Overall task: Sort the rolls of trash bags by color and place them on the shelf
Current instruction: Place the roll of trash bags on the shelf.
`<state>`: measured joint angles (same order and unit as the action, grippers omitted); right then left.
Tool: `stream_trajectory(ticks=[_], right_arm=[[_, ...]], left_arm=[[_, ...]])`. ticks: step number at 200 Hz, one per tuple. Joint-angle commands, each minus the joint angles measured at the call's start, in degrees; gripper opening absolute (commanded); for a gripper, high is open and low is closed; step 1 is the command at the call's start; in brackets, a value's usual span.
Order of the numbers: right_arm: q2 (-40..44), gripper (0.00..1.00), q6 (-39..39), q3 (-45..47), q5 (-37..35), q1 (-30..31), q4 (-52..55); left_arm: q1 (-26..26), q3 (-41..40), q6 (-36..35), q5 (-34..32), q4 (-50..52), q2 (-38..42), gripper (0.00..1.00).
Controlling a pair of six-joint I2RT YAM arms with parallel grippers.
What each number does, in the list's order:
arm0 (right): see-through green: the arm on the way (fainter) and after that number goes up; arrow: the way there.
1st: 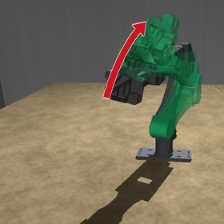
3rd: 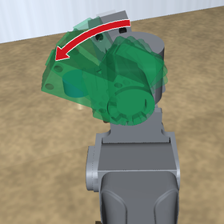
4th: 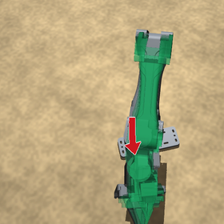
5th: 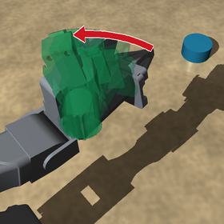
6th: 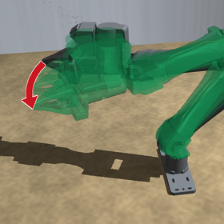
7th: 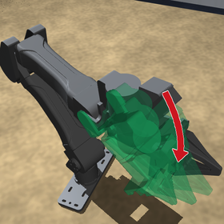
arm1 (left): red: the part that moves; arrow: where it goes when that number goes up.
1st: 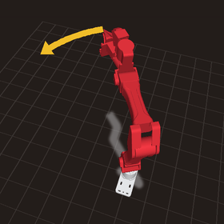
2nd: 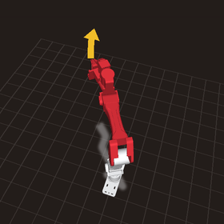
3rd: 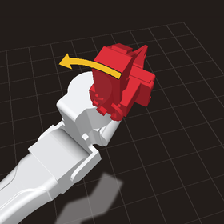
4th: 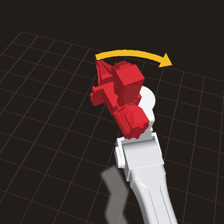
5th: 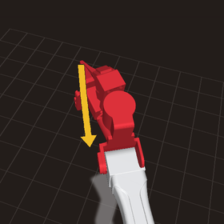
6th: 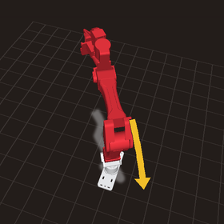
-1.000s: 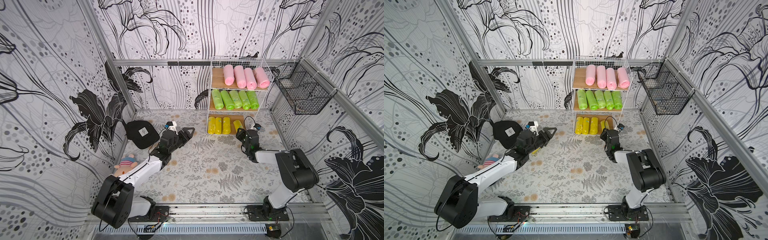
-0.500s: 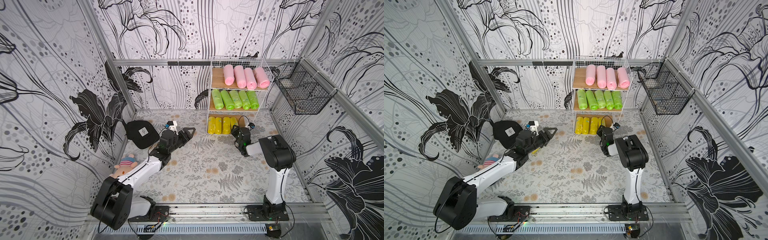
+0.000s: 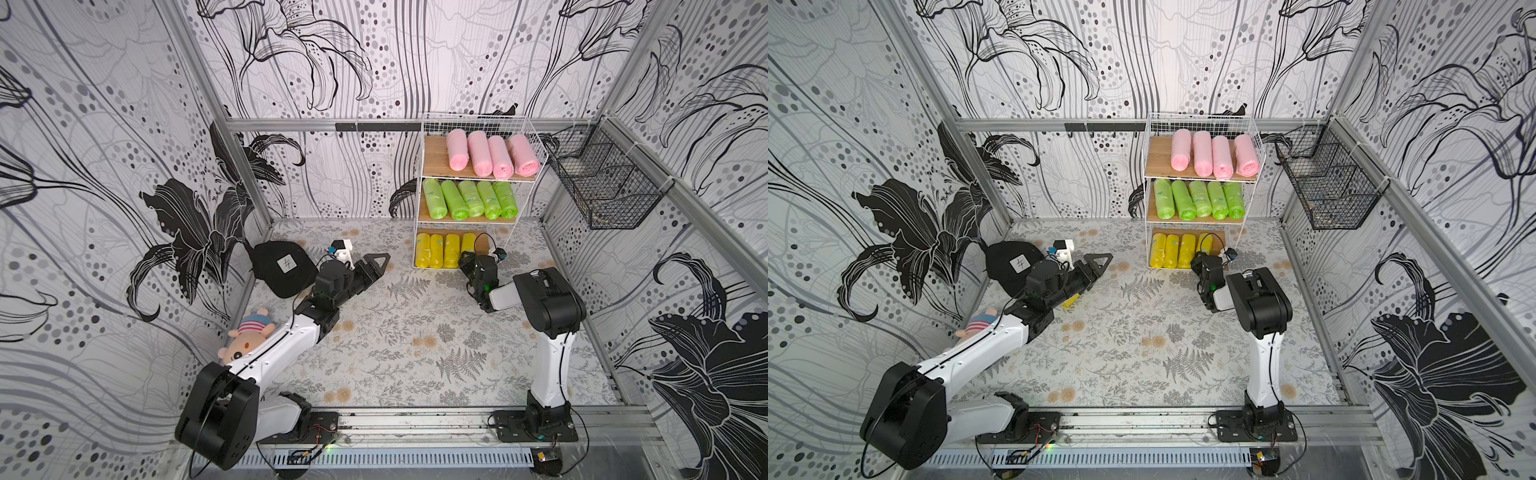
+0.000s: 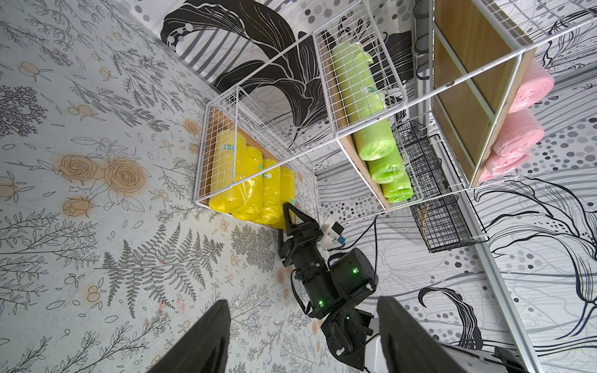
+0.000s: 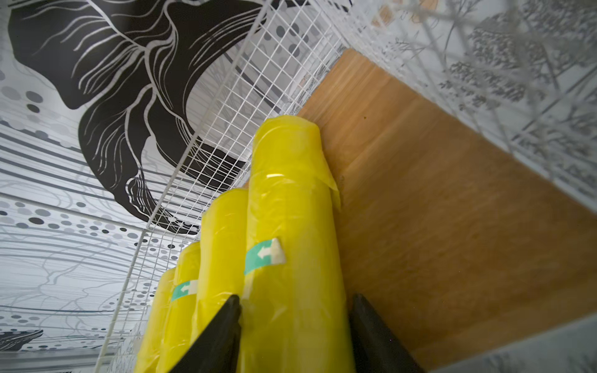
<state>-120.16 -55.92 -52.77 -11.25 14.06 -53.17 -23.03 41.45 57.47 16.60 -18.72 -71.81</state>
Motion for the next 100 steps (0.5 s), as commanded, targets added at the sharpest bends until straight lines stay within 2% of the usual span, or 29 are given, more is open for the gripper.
stream_trajectory(ticks=[1, 36, 67, 100], right_arm=[[0.4, 0.61, 1.1, 0.2, -1.3, 0.1, 5.6], [3.2, 0.73, 3.0, 0.6, -2.1, 0.1, 7.9], [6.2, 0.80, 4.5, 1.1, -3.3, 0.1, 10.6], [9.7, 0.83, 6.4, 3.2, -4.8, 0.1, 12.2]], left_arm=[[0.4, 1.2, -2.5, 0.3, 1.6, 0.9, 0.75], [0.4, 1.8, -5.9, 0.3, 5.7, 0.4, 0.76], [0.4, 3.3, -11.2, -0.4, 12.6, -0.4, 0.78], [0.6, 5.7, -20.3, -5.9, 23.8, -1.0, 0.80]])
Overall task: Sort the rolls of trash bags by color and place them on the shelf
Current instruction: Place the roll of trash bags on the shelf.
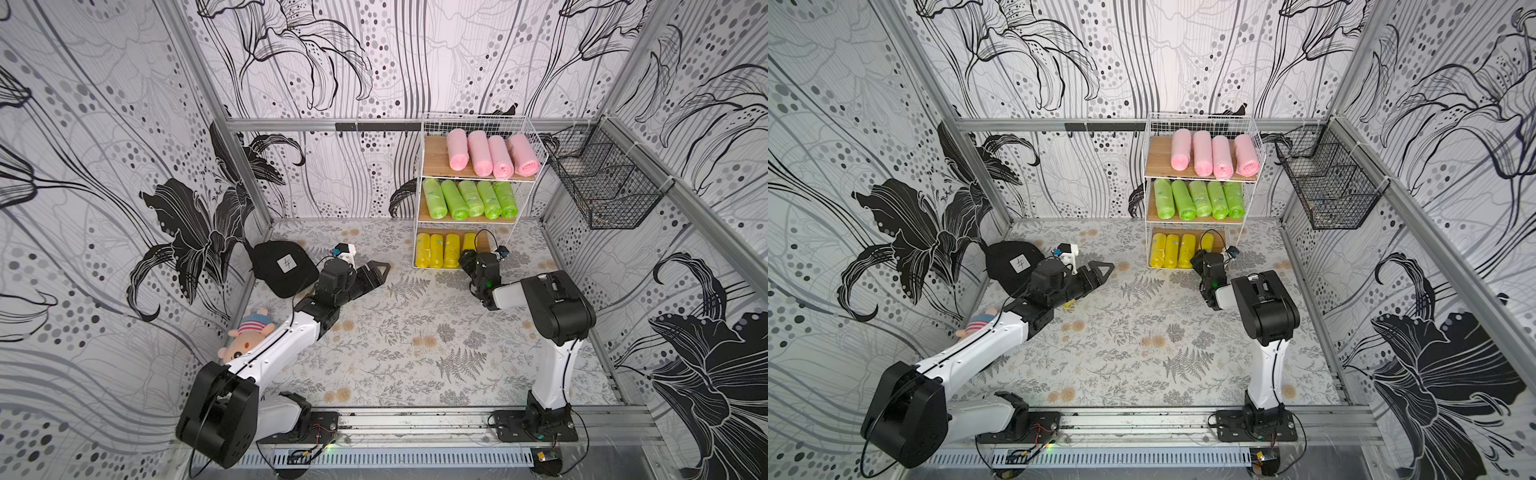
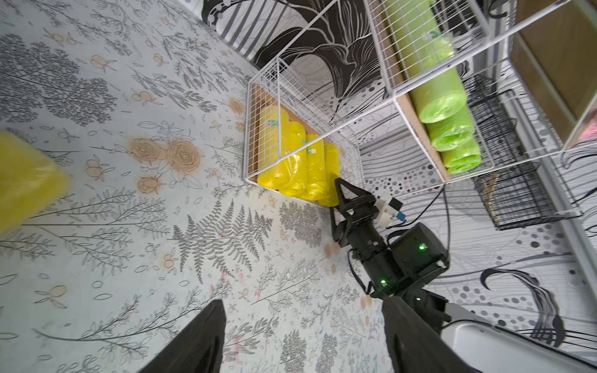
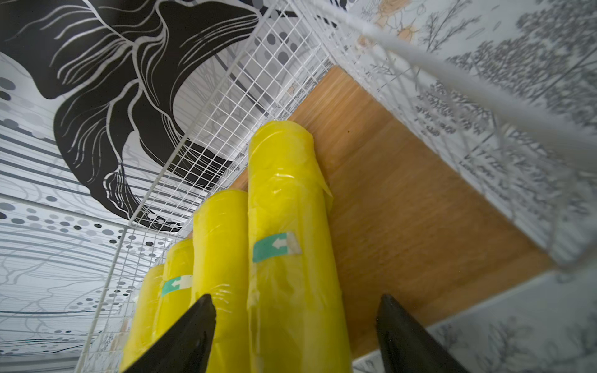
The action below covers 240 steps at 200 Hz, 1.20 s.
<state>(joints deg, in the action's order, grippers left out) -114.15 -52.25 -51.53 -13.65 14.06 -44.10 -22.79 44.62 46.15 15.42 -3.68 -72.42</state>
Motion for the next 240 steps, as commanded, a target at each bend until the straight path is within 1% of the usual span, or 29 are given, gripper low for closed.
stream_trajectory(ticks=[1, 28, 65, 95, 110, 123, 145, 174, 202, 215, 240], right_arm=[[3.8, 0.83, 2.8, 2.1, -2.4, 0.1, 3.2], [7.5, 0.85, 5.5, 4.8, -2.6, 0.1, 3.0], [12.9, 0.86, 6.9, 9.3, -0.1, 0.2, 3.3], [18.1, 0.87, 9.1, 12.7, 2.3, 1.2, 6.1], [22.7, 0.87, 10.6, 13.8, 2.9, 2.2, 9.2], [25.8, 0.87, 12.2, 14.4, 4.2, 3.2, 11.8], [30.5, 0.87, 15.5, 12.7, 7.7, 5.7, 21.7], [36.8, 0.87, 20.4, 12.7, 7.5, 11.2, 30.1], [40.6, 0.87, 19.6, 15.2, 10.1, 12.4, 32.3], [41.7, 0.87, 19.1, 16.4, 10.9, 12.4, 32.6], [43.6, 0.87, 18.5, 17.7, 10.7, 12.4, 33.7]], left_arm=[[0.4, 2.6, -9.3, -5.0, 9.1, -0.4, 0.81], [0.5, 5.5, -17.3, -13.0, 17.2, -1.4, 0.81], [0.5, 10.1, -25.7, -19.9, 23.6, -4.3, 0.81], [0.6, 14.9, -33.7, -26.3, 29.6, -9.8, 0.82], [1.2, 17.7, -37.7, -29.6, 32.1, -14.3, 0.82], [2.4, 20.9, -40.3, -30.1, 34.9, -19.1, 0.83], [3.7, 27.1, -44.0, -30.6, 39.3, -27.5, 0.88], [5.5, 32.9, -47.5, -30.9, 42.5, -35.4, 0.89], [6.8, 37.7, -50.4, -29.3, 44.0, -40.9, 0.89], [7.2, 40.5, -51.1, -29.2, 45.7, -43.4, 0.87], [7.8, 44.1, -51.7, -26.3, 48.7, -46.8, 0.81]])
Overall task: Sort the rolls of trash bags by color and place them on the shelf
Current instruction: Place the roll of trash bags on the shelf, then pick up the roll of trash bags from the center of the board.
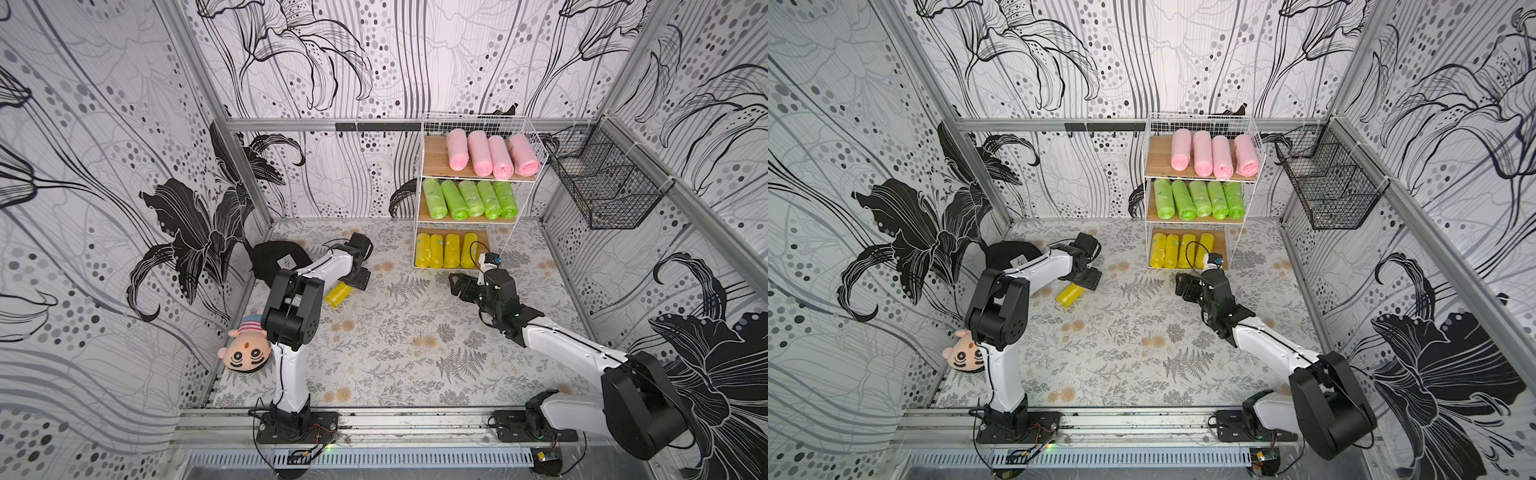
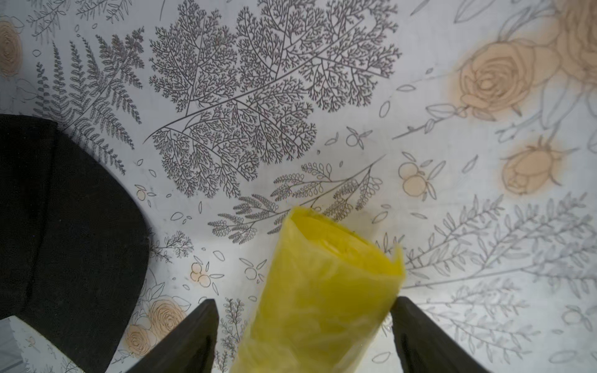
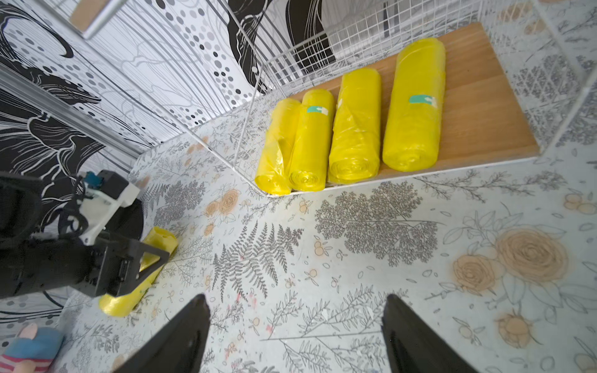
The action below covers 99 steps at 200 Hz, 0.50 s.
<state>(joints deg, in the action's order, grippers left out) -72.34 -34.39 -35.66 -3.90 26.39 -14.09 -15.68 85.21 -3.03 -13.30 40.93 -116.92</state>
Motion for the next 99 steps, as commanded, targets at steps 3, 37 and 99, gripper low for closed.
stream_trajectory(ticks=[3, 37, 99], right_arm=[[2.0, 0.87, 0.6, 1.9, 0.9, 0.1, 3.8], [3.2, 0.87, 1.0, 2.0, 0.6, 0.1, 4.7], [1.8, 0.87, 0.1, 1.7, 1.3, 0.1, 4.5]], left_arm=[[0.8, 3.9, -2.5, 2.6, 4.5, -2.6, 0.80], [1.7, 6.3, -2.6, 3.7, 7.3, -4.5, 0.74], [2.6, 6.7, -0.7, 6.9, 9.0, -5.8, 0.58]])
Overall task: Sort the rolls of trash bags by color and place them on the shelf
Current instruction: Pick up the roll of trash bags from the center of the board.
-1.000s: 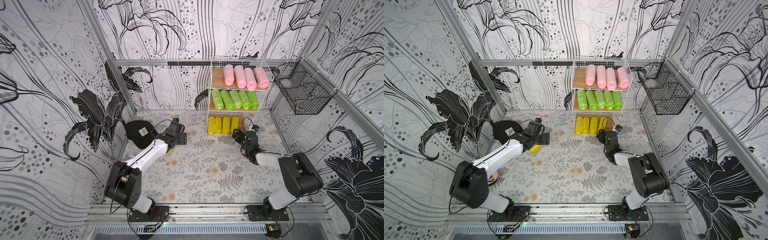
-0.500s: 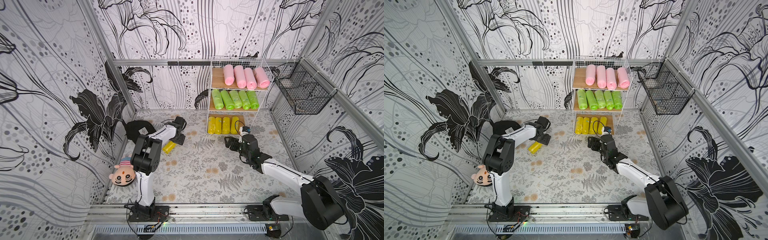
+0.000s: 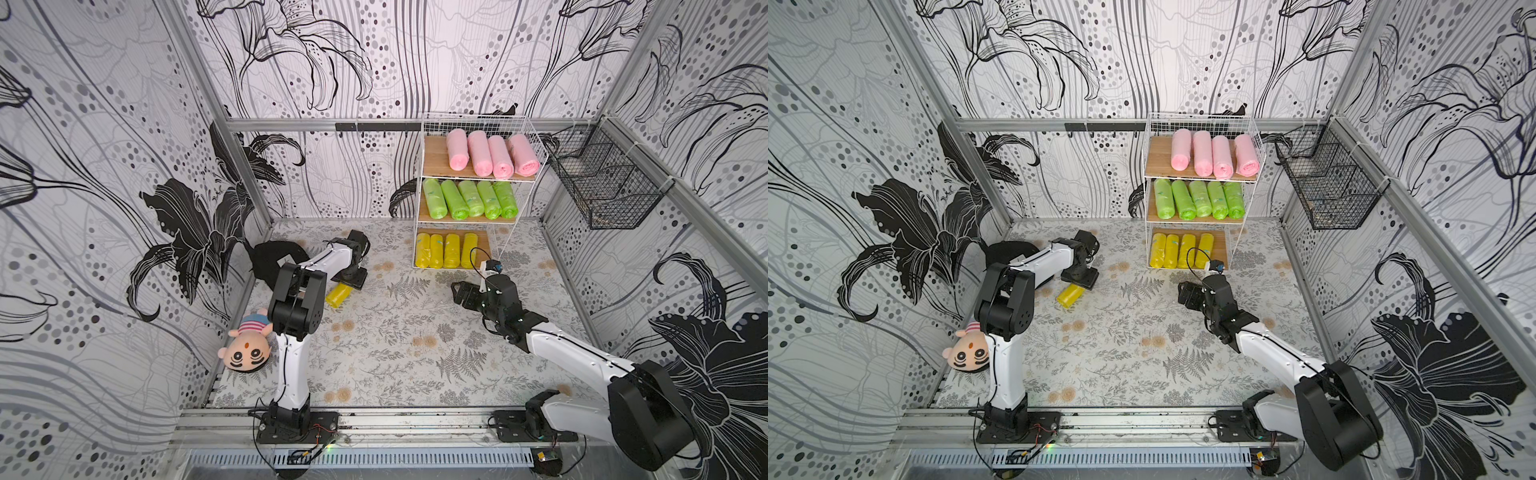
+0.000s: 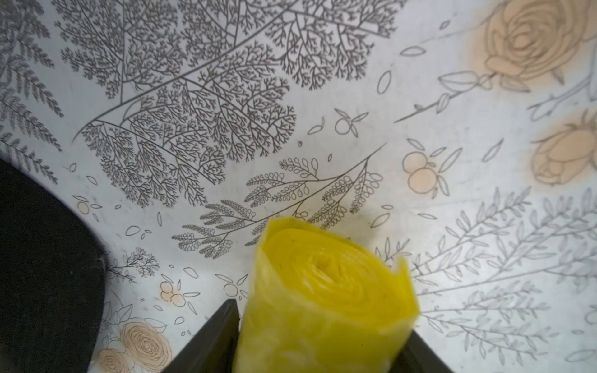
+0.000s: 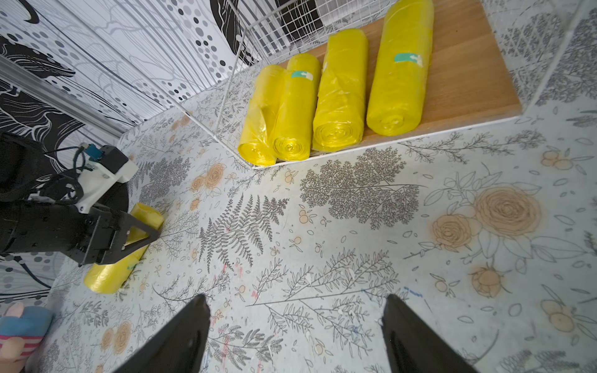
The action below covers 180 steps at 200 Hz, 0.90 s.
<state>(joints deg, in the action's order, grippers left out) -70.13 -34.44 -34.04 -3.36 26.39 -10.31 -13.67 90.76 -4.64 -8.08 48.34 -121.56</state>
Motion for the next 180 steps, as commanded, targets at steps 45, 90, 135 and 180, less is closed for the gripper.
stream_trajectory(ticks=[45, 90, 135, 180], right_arm=[[0.1, 0.86, 0.5, -1.6, 4.5, 0.1, 2.3], [1.3, 0.87, 0.4, -3.4, 12.2, 3.6, 0.3], [0.6, 0.88, -4.4, -4.5, 17.1, 9.9, -10.1], [-5.1, 0.90, -9.8, -6.6, 17.7, 16.1, -25.9]], left_arm=[[1.0, -1.8, 5.2, 4.5, -3.7, 4.9, 0.36], [2.6, -12.9, 16.7, 17.9, -19.4, 20.1, 0.30], [2.5, -28.8, 37.4, 32.3, -46.4, 38.1, 0.30], [2.4, -44.9, 65.2, 34.1, -77.4, 48.4, 0.29]])
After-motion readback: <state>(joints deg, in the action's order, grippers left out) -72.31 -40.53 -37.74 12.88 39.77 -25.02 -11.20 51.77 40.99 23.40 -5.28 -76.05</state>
